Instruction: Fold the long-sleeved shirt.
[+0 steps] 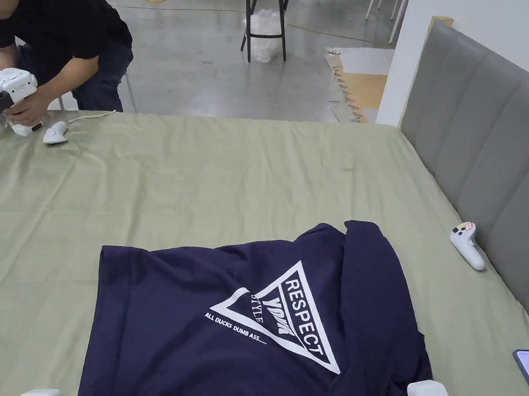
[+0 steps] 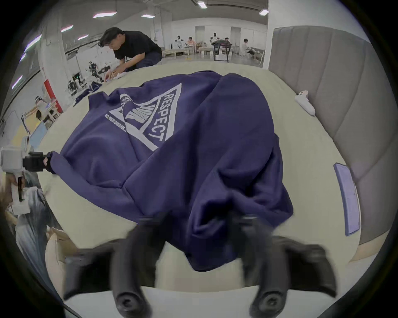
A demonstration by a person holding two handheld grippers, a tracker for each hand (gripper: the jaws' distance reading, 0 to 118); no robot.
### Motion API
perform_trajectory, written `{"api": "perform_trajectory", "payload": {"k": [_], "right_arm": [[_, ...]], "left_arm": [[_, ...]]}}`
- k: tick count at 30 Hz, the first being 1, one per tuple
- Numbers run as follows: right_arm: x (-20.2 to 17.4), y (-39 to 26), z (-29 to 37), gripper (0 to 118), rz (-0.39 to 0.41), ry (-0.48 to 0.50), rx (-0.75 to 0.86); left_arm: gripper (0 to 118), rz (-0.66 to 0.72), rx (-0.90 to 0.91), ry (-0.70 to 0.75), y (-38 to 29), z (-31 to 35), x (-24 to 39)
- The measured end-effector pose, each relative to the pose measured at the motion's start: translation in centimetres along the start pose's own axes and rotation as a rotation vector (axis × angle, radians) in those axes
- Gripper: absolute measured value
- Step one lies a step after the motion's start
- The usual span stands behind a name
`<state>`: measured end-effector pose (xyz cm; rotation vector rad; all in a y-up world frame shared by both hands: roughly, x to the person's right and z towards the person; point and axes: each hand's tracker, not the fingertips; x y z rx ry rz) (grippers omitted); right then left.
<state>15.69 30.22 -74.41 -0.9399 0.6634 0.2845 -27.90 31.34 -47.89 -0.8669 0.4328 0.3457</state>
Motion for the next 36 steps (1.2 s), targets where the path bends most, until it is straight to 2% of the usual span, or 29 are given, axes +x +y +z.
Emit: {"api": "perform_trajectory", "payload": {"k": [1,2,3,6,9,10,11,12,13,14,15,16,17,19,26,32,35,36], "right_arm": [[-0.1,0.2,0.6,88,-0.021,0.003,0.013],[-0.3,0.5,1.3,115,-0.024,-0.002,0.044],[-0.4,1.0,2.5,118,-0.028,0.004,0.117],[-0.7,3.2,5.2,118,-0.066,0.009,0.261],[-1.4,6.0,6.5,117,-0.059,-0.062,0.377],[-1.5,6.6,6.7,109,-0.051,-0.07,0.412],[-1.6,7.4,6.7,75,-0.036,-0.079,0.446],[-1.8,7.9,6.7,30,-0.031,-0.091,0.469],[-2.1,8.3,6.4,0,-0.043,-0.123,0.479],[-2.3,8.6,6.3,0,-0.058,-0.151,0.489],[-2.4,9.2,6.1,0,-0.058,-0.121,0.483],[-2.3,9.4,5.8,0,-0.086,-0.078,0.484],[-2.4,9.5,5.6,0,-0.102,-0.084,0.487],[-2.8,9.8,5.7,0,-0.082,-0.125,0.488],[-1.8,11.8,3.0,0,-0.094,-0.111,0.427],[0.1,16.6,-1.1,0,-0.072,-0.107,0.375],[1.0,19.8,-3.8,0,-0.068,-0.074,0.349],[1.2,21.3,-5.1,16,-0.065,-0.068,0.308]], "left_arm": [[100,-0.001,-0.013,0.005,0.4,0.4,0.1],[110,-0.003,0.008,0.024,0.8,1.3,0.2],[107,-0.007,0.115,0.04,1.5,2.6,0.3],[109,0.047,0.228,0.051,4.2,4.8,0.7],[108,0.085,0.327,0.049,7.2,5.9,2.2],[101,0.069,0.316,0.042,7.9,6.0,2.7],[76,0.083,0.373,0.027,8.6,6.1,3.2],[42,0.07,0.421,0.029,9.3,6.0,3.5],[8,0.063,0.416,0.035,9.8,5.5,4.0],[6,0.069,0.423,0.065,10.5,5.0,4.5],[5,0.077,0.461,0.092,11.0,4.6,4.7],[4,0.072,0.443,0.061,11.1,4.1,5.1],[4,0.092,0.42,0.031,11.4,3.6,5.4],[4,0.092,0.422,0.042,12.0,2.8,5.9],[4,0.089,0.388,0.044,13.8,0.4,6.3],[4,0.091,0.361,0.056,15.5,-2.4,6.1],[4,0.094,0.342,0.056,16.3,-4.2,5.9],[4,0.092,0.336,0.059,16.7,-4.6,6.1]]}}
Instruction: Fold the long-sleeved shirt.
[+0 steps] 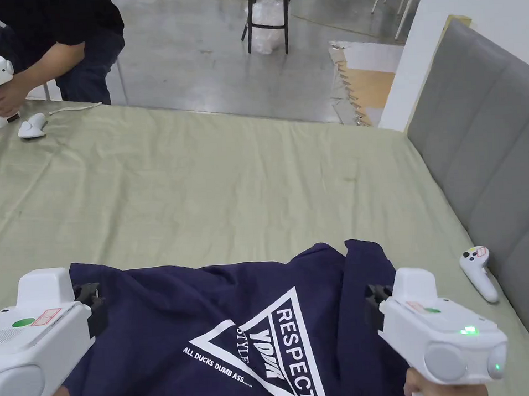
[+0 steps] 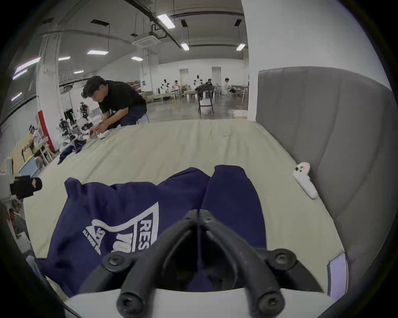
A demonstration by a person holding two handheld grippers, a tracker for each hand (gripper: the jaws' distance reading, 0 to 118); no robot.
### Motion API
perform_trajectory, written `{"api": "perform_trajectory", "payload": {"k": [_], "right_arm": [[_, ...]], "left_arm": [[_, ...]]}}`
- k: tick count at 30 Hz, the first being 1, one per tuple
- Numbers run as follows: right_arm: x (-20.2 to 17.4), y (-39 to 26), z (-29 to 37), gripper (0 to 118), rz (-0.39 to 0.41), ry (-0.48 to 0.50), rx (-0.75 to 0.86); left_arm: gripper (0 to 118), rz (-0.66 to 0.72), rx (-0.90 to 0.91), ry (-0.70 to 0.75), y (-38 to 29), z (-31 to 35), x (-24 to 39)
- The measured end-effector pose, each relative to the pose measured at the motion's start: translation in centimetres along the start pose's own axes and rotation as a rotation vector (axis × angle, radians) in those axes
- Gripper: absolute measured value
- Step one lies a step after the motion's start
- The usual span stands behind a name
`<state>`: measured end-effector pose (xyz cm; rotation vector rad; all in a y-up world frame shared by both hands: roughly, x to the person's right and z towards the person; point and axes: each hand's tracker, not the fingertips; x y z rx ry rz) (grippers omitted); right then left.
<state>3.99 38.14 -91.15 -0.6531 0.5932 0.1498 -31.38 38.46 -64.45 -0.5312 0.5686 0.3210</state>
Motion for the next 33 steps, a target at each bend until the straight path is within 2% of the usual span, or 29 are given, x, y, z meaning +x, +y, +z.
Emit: {"api": "perform_trajectory", "payload": {"k": [1,2,3,4,5,6,10,13,14,15,17,18,19,21,22,26,27,28,29,30,31,33], "right_arm": [[0.1,1.0,-1.6,53,-0.016,-0.002,-0.024],[0.2,2.0,-3.4,112,-0.015,-0.007,-0.05],[0.6,2.7,-6.1,116,-0.012,0.013,-0.086],[1.0,3.4,-7.6,111,-0.013,0.074,-0.022],[1.3,4.0,-9.2,112,0.002,0.04,-0.059],[1.4,4.8,-11.0,112,0.008,0.052,-0.099],[0.6,7.5,-15.9,109,0.037,0.155,-0.156],[0.5,9.2,-18.8,87,0.015,0.23,-0.26],[0.5,9.3,-19.7,85,0.007,0.21,-0.288],[0.2,9.7,-19.5,85,-0.029,0.144,-0.299],[0.1,9.6,-20.4,85,-0.036,0.108,-0.333],[0.0,9.4,-20.8,80,-0.04,0.107,-0.393],[0.4,9.3,-22.0,70,-0.025,0.124,-0.426],[0.1,8.7,-22.4,22,0.043,0.109,-0.447],[0.0,8.4,-22.5,6,0.034,0.129,-0.456],[0.4,7.6,-22.6,5,-0.048,0.138,-0.417],[1.6,7.3,-23.9,5,-0.089,0.159,-0.433],[2.4,7.2,-24.6,5,-0.116,0.165,-0.437],[2.7,7.2,-24.9,5,-0.115,0.163,-0.438],[2.9,7.2,-25.2,5,-0.121,0.164,-0.438],[3.3,7.2,-25.5,5,-0.134,0.167,-0.439],[2.4,7.2,-24.6,5,-0.108,0.154,-0.437]], "left_arm": [[4,-0.001,-0.006,0.002,0.0,-0.6,0.0],[4,-0.001,-0.014,-0.002,0.0,-1.2,-0.1],[4,-0.001,-0.024,-0.003,0.1,-1.7,-0.2],[4,-0.001,-0.031,0.001,0.1,-2.1,-0.1],[4,-0.001,-0.038,0.002,0.1,-2.7,-0.3],[4,-0.003,-0.05,0.003,0.0,-3.2,-0.5],[4,0.002,-0.083,0.019,-0.3,-4.9,-1.5],[4,0.007,-0.102,0.032,-0.4,-6.0,-2.4],[4,0.009,-0.109,0.035,-0.5,-6.3,-2.7],[4,0.012,-0.11,0.037,-0.6,-6.6,-3.0],[4,0.015,-0.121,0.04,-0.6,-7.2,-3.5],[4,0.017,-0.121,0.042,-0.6,-7.4,-3.8],[4,0.019,-0.124,0.045,-0.6,-7.6,-3.9],[4,0.032,-0.13,0.045,-0.4,-7.9,-4.2],[4,0.047,-0.135,0.04,-0.3,-8.2,-4.5],[5,0.09,-0.154,0.031,0.8,-9.8,-6.0],[13,0.099,-0.159,0.025,1.5,-10.5,-6.6],[28,0.126,-0.19,0.006,2.4,-10.9,-6.5],[63,0.13,-0.203,0.015,3.3,-11.7,-7.0],[89,0.139,-0.221,0.016,4.3,-12.7,-7.4],[109,0.156,-0.252,0.008,5.0,-13.8,-7.8],[107,0.173,-0.258,-0.012,6.7,-16.0,-9.0]]}}
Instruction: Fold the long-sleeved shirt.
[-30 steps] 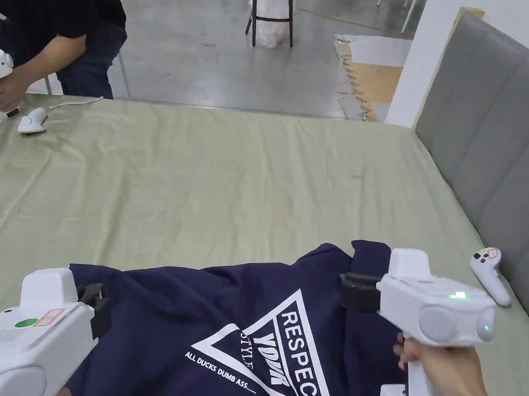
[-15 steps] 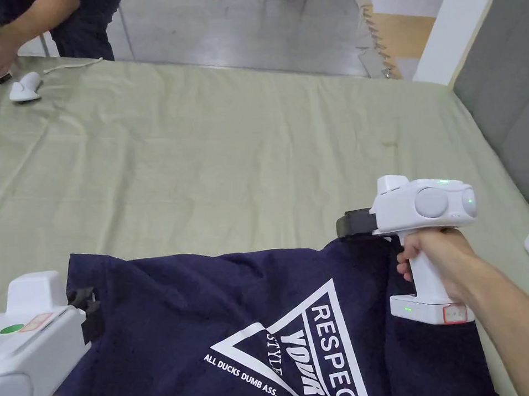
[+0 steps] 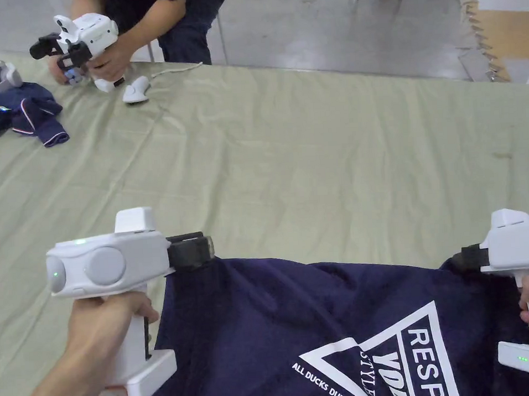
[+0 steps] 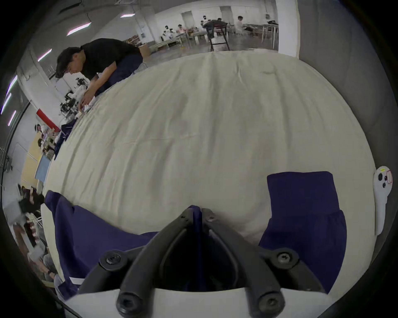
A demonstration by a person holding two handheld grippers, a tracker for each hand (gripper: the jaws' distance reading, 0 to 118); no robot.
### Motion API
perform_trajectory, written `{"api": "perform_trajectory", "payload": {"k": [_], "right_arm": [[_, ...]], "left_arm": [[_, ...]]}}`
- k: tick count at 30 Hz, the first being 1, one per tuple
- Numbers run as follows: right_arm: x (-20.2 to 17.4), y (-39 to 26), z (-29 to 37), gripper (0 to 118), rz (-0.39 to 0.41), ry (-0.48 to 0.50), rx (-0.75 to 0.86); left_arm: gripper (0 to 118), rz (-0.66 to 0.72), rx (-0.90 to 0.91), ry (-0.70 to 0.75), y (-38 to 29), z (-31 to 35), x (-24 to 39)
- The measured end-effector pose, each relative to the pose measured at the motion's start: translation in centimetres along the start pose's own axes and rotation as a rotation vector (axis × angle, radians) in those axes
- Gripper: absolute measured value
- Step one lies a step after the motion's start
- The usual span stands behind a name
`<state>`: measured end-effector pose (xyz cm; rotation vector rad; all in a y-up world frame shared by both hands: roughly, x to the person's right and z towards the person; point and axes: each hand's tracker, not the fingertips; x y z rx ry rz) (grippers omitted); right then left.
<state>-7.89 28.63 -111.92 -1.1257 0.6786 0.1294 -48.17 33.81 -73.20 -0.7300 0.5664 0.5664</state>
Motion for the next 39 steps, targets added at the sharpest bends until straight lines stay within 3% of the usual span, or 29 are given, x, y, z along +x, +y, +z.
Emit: {"api": "perform_trajectory", "payload": {"k": [2,4,9,10,13,14,19,28,39], "right_arm": [[-1.4,-0.8,1.7,5,0.044,-0.039,0.006],[-1.4,-0.7,1.9,5,0.031,-0.029,0.002],[-1.3,-0.2,1.5,5,0.015,0.01,-0.009],[-1.2,-0.5,1.8,5,0.045,-0.087,0.043],[-3.2,-1.2,2.3,5,0.066,-0.107,0.06],[-3.1,-1.6,3.0,5,0.053,-0.031,0.044],[-2.1,-3.2,10.1,4,-0.023,0.075,0.231],[-3.9,-5.9,30.1,4,0.072,0.14,0.522],[-9.3,-1.5,53.3,4,0.188,0.076,0.866]], "left_arm": [[107,0.034,-0.085,-0.02,1.5,-1.7,-0.3],[103,0.08,-0.167,-0.036,2.2,-3.8,-0.8],[20,0.143,-0.259,-0.031,1.3,-6.0,-1.9],[12,0.161,-0.234,-0.002,0.8,-5.4,-1.8],[11,0.176,-0.176,-0.067,-0.1,-3.2,-2.1],[11,0.163,-0.178,-0.055,-0.3,-2.3,-1.9],[10,0.131,-0.008,-0.139,0.2,3.9,-2.8],[10,-0.044,0.298,-0.254,2.0,21.4,1.7],[10,-0.142,0.646,-0.307,11.5,38.0,7.0]]}}
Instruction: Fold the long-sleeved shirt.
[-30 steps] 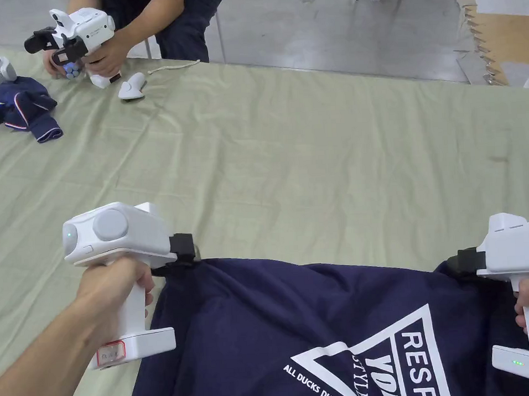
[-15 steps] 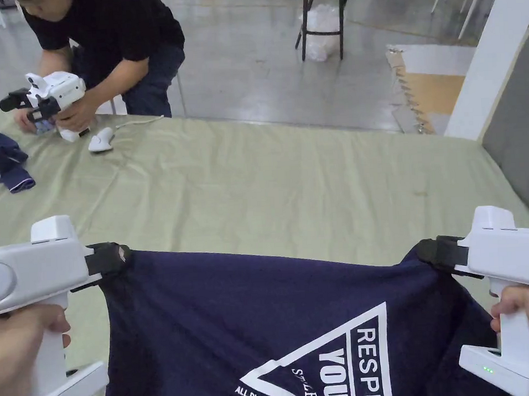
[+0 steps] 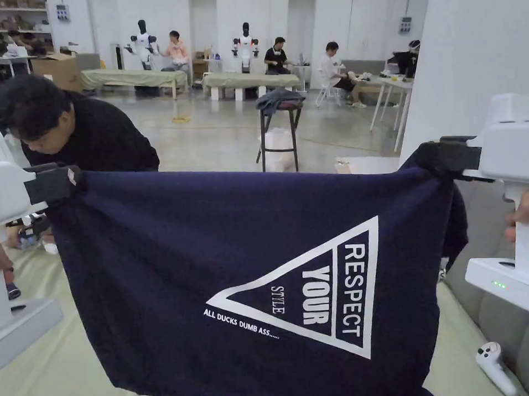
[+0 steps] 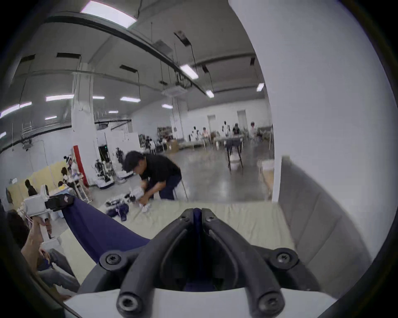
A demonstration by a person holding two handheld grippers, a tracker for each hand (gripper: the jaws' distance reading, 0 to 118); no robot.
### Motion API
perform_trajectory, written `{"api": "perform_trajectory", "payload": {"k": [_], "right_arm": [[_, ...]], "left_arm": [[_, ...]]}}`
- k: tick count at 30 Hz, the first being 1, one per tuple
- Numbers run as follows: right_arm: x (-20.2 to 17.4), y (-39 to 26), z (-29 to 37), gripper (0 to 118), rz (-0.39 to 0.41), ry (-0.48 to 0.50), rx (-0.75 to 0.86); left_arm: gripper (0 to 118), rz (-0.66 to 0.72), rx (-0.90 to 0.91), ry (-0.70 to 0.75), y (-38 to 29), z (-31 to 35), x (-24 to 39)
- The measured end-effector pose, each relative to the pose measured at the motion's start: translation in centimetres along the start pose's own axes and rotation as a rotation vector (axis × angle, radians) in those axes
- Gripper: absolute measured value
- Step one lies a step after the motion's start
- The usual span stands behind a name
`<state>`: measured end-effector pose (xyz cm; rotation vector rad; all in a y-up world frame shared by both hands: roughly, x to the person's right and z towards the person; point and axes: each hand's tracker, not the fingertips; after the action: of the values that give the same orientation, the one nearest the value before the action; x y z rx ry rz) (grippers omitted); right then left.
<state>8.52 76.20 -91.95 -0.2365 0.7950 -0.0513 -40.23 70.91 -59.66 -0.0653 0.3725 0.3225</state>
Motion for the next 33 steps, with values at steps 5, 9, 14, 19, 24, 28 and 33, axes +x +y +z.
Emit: {"api": "perform_trajectory", "payload": {"k": [5,9,14,19,24,28,33], "right_arm": [[-2.1,8.2,0.9,4,0.071,-0.071,0.086],[-2.7,14.1,0.0,4,0.085,-0.12,0.13],[-3.3,20.0,-2.7,4,0.117,-0.188,0.187],[-4.6,24.1,-5.8,4,0.147,-0.241,0.244],[-4.9,27.0,-10.2,4,0.178,-0.278,0.281],[-5.0,28.3,-13.7,4,0.175,-0.301,0.328],[-5.1,28.5,-17.5,4,0.222,-0.295,0.383]], "left_arm": [[10,-0.044,0.103,0.033,7.9,-1.0,4.0],[10,-0.088,0.156,0.069,13.4,-2.7,6.8],[10,-0.148,0.199,0.121,19.1,-6.0,9.2],[10,-0.175,0.211,0.172,23.0,-10.7,10.2],[10,-0.196,0.235,0.21,26.1,-16.1,9.9],[10,-0.178,0.271,0.207,28.1,-19.6,9.1],[10,-0.152,0.302,0.219,29.5,-23.2,7.4]]}}
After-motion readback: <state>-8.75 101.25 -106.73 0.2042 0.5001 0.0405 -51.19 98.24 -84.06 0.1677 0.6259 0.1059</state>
